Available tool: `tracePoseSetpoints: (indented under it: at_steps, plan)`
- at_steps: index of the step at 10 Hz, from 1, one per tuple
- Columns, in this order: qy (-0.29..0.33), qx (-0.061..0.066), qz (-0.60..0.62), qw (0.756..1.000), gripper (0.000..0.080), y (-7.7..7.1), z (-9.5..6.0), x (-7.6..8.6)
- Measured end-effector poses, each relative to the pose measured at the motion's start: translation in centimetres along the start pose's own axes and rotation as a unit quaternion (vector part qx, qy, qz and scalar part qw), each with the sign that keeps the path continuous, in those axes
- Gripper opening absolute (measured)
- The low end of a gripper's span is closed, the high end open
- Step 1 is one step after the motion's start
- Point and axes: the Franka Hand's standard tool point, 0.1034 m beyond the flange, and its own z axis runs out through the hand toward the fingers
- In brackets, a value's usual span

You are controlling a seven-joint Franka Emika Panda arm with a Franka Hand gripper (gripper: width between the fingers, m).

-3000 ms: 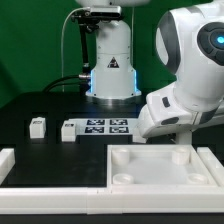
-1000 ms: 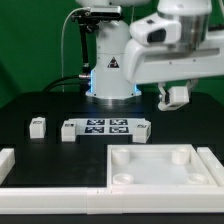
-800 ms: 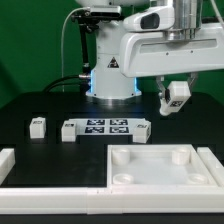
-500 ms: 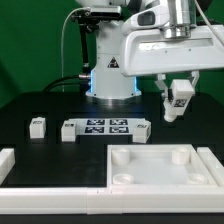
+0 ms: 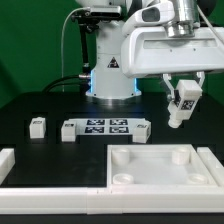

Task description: Assemble one leg

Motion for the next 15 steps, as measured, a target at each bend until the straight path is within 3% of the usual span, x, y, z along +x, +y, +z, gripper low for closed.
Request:
tracePoseSetpoints:
  at_steps: [1, 3, 6, 7, 8, 9, 10, 12, 15]
  plan:
    - [0.005, 0.006, -0.001, 1.0, 0.0291, -0.1, 1.5, 2.7]
    - [0.016, 0.006, -0.015, 1.0, 0.0291, 0.3, 2.9, 4.4]
    - [0.045, -0.001, -0.018, 0.999, 0.0292, 0.4, 2.8, 4.4]
    - [0.093, -0.016, -0.022, 0.995, 0.0292, 1.2, 2.6, 4.7]
    - [0.107, -0.024, -0.017, 0.994, 0.0292, 2.2, 3.4, 3.3]
    - [0.065, -0.013, -0.015, 0.998, 0.0292, 2.3, 4.2, 2.8]
    - [0.08, -0.018, -0.015, 0.997, 0.0292, 2.8, 4.2, 3.9]
    - [0.078, -0.015, -0.012, 0.997, 0.0292, 3.0, 5.5, 4.4]
    - [0.08, -0.014, -0.013, 0.997, 0.0292, 2.7, 5.7, 4.9]
